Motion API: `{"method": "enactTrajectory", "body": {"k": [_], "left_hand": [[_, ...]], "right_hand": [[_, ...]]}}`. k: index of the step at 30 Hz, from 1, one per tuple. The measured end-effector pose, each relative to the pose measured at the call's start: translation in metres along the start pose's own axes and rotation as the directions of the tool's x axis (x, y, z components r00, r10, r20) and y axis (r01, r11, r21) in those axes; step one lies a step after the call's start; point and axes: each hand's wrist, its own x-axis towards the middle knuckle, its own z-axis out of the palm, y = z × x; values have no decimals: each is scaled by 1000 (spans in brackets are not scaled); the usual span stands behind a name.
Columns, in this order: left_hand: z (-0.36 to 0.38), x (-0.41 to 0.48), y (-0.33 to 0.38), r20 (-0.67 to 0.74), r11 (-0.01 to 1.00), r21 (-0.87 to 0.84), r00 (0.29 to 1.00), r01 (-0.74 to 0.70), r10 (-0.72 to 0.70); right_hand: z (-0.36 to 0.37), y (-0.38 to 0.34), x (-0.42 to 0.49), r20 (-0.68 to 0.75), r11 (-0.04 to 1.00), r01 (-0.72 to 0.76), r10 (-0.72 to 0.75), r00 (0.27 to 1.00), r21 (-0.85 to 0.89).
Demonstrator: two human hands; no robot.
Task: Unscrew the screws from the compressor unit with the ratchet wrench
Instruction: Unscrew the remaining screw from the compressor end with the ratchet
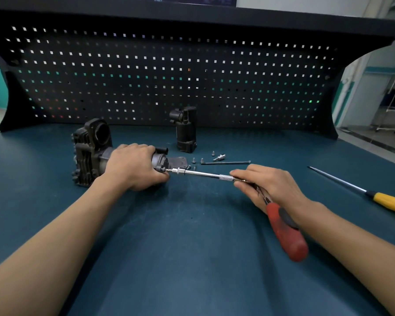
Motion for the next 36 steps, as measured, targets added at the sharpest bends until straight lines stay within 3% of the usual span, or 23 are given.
{"method": "enactTrajectory", "body": {"k": [5,10,14,17,19,21,24,27,31,33,36], "left_hand": [[0,0,-1,8,1000,0,1000,7,-7],[-1,0,-1,12,1000,-8,1000,4,-4],[-1,0,0,-1,1000,-5,1000,3,-3],[-1,1,1,-4,1000,-3,1000,-3,3],[-1,1,0,-8,1000,-5,1000,-9,9],[0,1,-1,-14,1000,-7,1000,-12,12],[1,0,-1,-19,1000,-9,1000,-23,23],[2,0,-1,-32,1000,-11,999,-28,28],[2,0,-1,-43,999,-5,999,-33,33],[2,1,-2,-43,999,-8,998,-35,35],[2,1,-2,-45,999,-10,998,-36,35]], "right_hand": [[-5,2,5,-41,982,146,-152,988,-122],[-5,3,4,-11,984,142,-143,990,-105],[6,5,0,75,994,-33,26,997,102],[9,4,1,179,916,-209,155,972,342],[5,0,5,290,820,-353,240,927,450],[2,-5,8,431,639,-513,298,852,573],[-3,-10,13,679,230,-781,393,620,580],[-8,-10,17,836,-82,-876,353,420,475],[-12,-10,21,907,-361,-836,240,345,413],[-11,-10,22,923,-430,-817,213,322,384],[-10,-10,23,927,-453,-809,202,315,374]]}}
